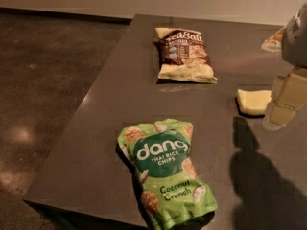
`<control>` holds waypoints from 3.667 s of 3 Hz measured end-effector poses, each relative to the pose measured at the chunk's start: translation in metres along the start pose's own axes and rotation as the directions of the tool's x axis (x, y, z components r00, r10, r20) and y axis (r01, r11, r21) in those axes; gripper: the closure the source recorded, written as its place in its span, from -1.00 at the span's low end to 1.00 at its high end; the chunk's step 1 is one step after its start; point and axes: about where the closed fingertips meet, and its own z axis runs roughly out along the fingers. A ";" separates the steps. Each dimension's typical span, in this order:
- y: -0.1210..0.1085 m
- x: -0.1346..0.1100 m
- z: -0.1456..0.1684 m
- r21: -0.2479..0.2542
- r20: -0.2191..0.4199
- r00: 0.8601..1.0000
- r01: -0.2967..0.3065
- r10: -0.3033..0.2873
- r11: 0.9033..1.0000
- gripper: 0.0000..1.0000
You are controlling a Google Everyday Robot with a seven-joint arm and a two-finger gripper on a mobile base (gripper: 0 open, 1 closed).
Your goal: Pick green rice chip bag
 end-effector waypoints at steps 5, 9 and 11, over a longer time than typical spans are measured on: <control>0.039 -0.063 0.027 -0.108 0.120 0.881 0.470 -0.458 0.876 -1.00; 0.129 -0.111 0.070 -0.035 0.162 0.338 0.941 -0.927 0.337 -1.00; 0.142 -0.120 0.088 -0.072 0.159 0.153 0.987 -0.975 0.143 -1.00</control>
Offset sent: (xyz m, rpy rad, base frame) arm 0.0104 0.0142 -0.0015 0.0006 0.0064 0.0690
